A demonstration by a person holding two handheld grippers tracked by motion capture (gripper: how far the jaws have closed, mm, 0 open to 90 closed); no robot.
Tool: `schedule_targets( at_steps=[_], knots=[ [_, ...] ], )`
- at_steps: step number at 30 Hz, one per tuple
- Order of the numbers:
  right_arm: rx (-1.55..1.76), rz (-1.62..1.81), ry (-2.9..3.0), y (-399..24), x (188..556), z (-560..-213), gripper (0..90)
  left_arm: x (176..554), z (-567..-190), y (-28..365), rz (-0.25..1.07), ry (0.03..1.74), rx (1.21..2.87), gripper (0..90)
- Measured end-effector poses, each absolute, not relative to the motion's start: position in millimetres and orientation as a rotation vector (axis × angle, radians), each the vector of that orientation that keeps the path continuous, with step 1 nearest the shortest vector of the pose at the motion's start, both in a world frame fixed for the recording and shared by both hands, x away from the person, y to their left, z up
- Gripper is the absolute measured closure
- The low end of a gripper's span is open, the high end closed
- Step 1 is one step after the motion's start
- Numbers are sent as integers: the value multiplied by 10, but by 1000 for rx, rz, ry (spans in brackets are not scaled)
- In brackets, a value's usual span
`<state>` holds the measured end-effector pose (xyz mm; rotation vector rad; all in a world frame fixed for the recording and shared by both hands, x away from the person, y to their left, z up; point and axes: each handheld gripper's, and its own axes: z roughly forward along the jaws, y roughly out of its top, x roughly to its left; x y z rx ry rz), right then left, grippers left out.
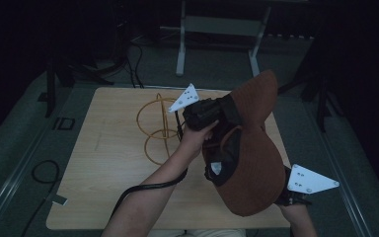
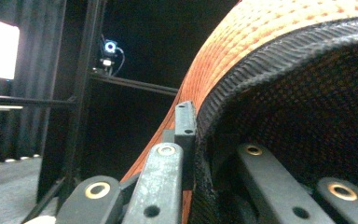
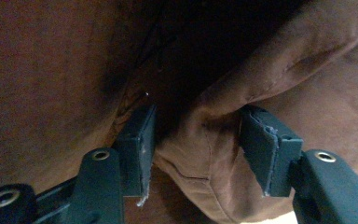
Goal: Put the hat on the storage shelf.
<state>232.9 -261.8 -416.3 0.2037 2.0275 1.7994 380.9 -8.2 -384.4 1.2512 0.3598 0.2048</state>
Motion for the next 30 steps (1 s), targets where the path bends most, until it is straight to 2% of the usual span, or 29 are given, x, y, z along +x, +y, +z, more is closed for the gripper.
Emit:
schedule_targets(
  at_steps=[3, 6, 10, 11, 25, 30],
  knots=[
    [212, 1798, 2004, -2537, 2322, -4175, 505, 3802, -3850, -85, 213, 370, 1252, 856],
    [233, 1818, 1985, -2491, 2331, -4163, 582, 3811, -3860, -77, 218, 381, 1251, 857],
    [257, 1809, 1993, -2454, 2336, -4138, 861, 3828, -3877, -50, 218, 394, 1253, 856],
    [271, 1798, 1993, -2452, 2334, -4132, 876, 3826, -3880, -45, 230, 399, 1260, 856],
    [348, 1759, 1875, -2873, 2129, -3826, 890, 3897, -4078, -33, 214, 447, 1373, 844],
    [397, 1786, 1843, -3016, 2161, -3761, 891, 3873, -4106, -78, 275, 438, 1481, 830]
  ],
)
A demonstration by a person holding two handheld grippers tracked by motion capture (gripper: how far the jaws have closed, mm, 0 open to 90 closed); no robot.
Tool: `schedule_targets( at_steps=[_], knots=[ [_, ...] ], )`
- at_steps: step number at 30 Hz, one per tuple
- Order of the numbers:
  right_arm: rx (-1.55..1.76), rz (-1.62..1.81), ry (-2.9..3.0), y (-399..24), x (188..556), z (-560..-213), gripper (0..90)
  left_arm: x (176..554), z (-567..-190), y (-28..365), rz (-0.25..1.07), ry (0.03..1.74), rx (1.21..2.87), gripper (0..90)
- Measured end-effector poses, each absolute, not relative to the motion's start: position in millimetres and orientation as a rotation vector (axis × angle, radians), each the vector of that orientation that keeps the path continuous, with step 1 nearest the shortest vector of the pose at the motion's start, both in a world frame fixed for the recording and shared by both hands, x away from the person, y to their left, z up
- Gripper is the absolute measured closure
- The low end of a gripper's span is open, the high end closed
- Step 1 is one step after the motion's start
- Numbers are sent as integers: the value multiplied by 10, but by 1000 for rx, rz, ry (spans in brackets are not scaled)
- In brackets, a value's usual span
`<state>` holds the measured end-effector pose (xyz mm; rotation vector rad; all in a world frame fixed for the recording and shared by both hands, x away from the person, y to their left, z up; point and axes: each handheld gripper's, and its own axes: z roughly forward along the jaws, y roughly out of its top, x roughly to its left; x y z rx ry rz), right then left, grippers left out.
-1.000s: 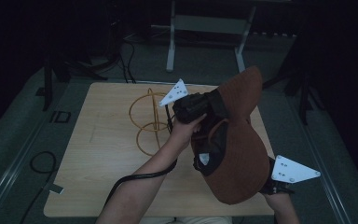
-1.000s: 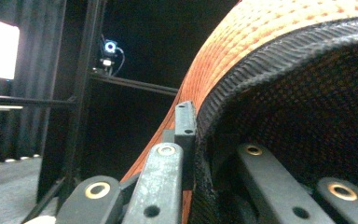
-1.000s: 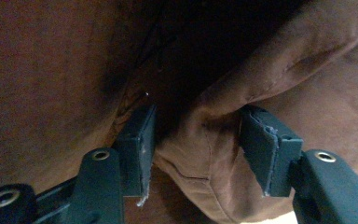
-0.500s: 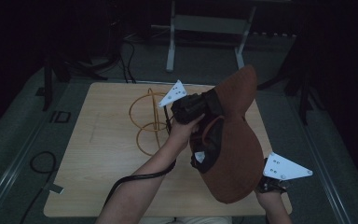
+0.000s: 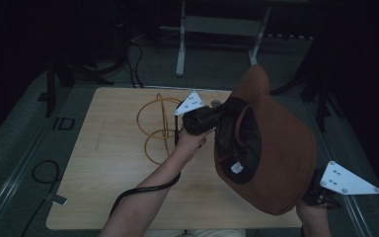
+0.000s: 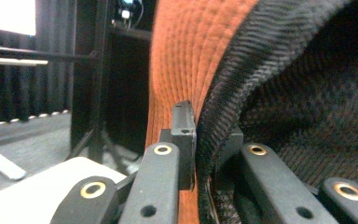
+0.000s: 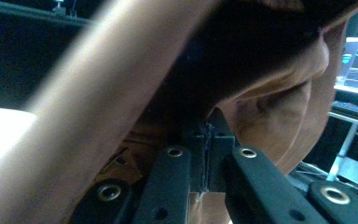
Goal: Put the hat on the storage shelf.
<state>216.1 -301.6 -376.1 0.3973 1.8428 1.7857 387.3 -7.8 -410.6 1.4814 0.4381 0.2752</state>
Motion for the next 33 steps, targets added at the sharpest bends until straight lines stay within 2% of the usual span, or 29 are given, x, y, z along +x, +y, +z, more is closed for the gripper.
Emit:
schedule_targets(
  at_steps=[8, 10, 11, 12, 15, 21, 23, 29, 33],
  knots=[
    [464, 1880, 1822, -3142, 2241, -3684, 891, 3842, -4198, -103, 285, 408, 1619, 763],
    [468, 1882, 1822, -3148, 2250, -3677, 891, 3838, -4209, -94, 286, 403, 1627, 675],
    [470, 1884, 1816, -3151, 2256, -3670, 891, 3826, -4221, -77, 303, 416, 1642, 675],
    [474, 1892, 1807, -3161, 2270, -3656, 890, 3819, -4227, -62, 325, 413, 1646, 532],
    [486, 1878, 1798, -3174, 2301, -3620, 891, 3780, -4234, 1, 359, 442, 1647, 403],
    [538, 1825, 1807, -3167, 2461, -3562, 891, 3569, -4177, 135, 457, 432, 1718, 321],
    [552, 1798, 1813, -3155, 2524, -3563, 890, 3491, -4165, 184, 452, 420, 1741, 284],
    [596, 1750, 1836, -3113, 2711, -3583, 891, 3249, -4171, 330, 463, 402, 1799, 255],
    [636, 1731, 1826, -3104, 2799, -3582, 891, 3135, -4204, 547, 471, 426, 1796, 188]
  ],
)
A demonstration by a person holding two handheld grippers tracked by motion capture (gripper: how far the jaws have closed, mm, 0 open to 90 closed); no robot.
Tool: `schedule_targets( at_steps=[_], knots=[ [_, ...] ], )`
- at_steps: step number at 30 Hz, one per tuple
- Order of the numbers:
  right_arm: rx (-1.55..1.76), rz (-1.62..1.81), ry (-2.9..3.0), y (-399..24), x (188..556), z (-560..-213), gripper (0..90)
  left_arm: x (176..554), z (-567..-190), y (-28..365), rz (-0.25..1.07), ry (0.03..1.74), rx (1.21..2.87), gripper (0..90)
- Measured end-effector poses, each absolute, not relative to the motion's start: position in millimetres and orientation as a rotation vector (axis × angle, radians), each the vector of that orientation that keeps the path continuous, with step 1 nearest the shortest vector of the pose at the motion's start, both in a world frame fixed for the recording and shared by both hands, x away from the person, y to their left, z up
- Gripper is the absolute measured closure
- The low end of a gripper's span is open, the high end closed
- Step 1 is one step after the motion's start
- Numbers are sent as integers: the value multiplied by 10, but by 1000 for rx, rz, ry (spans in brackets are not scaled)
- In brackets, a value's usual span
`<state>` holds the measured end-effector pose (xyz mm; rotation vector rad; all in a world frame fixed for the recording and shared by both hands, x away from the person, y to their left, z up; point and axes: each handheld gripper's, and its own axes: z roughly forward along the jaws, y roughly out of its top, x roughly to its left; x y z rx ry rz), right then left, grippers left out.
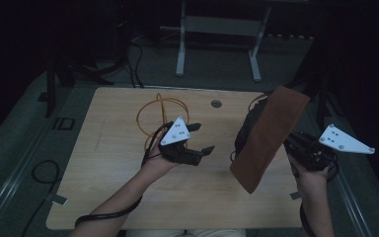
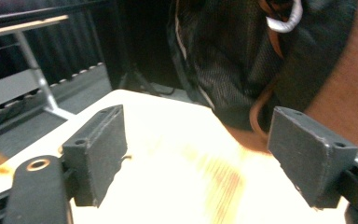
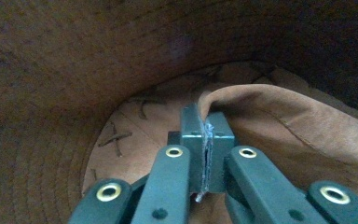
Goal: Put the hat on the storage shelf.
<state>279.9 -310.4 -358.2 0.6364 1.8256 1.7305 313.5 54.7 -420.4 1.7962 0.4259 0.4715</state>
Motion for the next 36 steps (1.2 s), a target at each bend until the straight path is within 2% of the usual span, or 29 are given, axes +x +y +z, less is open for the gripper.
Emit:
schedule_targets(
  at_steps=[7, 9, 14, 18, 26, 36],
  knots=[
    [644, 1711, 1818, -2985, 2941, -3474, 890, 2981, -4360, 961, 536, 501, 1823, 146],
    [640, 1706, 1819, -2931, 2991, -3423, 890, 2946, -4430, 1051, 536, 512, 1835, 96],
    [600, 1698, 1842, -2725, 3131, -3278, 890, 2820, -4606, 1285, 587, 570, 1842, 48],
    [577, 1681, 1870, -2547, 3233, -3195, 890, 2657, -4682, 1447, 632, 578, 1823, 48],
    [527, 1663, 1954, -2170, 3464, -3071, 890, 2466, -4946, 1867, 616, 692, 1788, 48],
    [378, 1594, 2091, -1420, 3694, -2835, 890, 2378, -5322, 2318, 636, 869, 1692, 48]
  ],
)
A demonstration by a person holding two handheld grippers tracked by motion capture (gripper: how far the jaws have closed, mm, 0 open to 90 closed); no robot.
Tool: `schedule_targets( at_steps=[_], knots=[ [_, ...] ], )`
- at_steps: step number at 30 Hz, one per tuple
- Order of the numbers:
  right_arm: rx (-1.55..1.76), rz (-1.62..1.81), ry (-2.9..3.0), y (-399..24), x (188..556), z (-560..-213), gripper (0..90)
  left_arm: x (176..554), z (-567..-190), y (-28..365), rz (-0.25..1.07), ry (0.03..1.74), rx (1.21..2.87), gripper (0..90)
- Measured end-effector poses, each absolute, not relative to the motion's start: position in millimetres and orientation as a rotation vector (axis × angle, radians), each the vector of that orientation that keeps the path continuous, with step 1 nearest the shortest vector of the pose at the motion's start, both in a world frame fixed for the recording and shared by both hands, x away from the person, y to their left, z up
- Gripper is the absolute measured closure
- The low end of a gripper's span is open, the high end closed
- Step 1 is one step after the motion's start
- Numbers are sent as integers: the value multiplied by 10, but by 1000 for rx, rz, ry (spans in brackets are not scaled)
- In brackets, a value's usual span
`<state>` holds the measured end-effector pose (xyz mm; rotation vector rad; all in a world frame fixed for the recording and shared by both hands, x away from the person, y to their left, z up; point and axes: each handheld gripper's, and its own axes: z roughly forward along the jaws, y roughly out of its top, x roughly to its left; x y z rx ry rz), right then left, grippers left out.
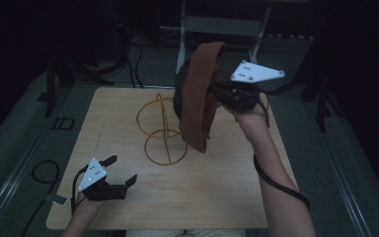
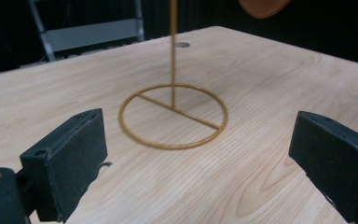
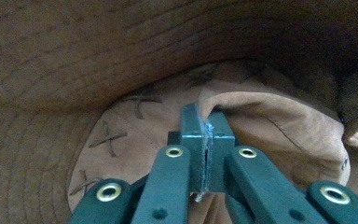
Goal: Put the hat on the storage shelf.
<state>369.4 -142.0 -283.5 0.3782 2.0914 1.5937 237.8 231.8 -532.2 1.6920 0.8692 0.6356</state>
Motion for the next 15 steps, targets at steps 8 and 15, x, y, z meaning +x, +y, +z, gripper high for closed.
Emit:
schedule_targets(
  at_steps=[8, 15],
  knots=[
    [250, 1526, 2286, -713, 3854, -2916, 889, 2355, -5439, 2490, 634, 927, 1651, 48],
    [180, 1431, 2435, -273, 3920, -3147, 888, 2368, -5474, 2529, 616, 940, 1634, 48]
  ],
)
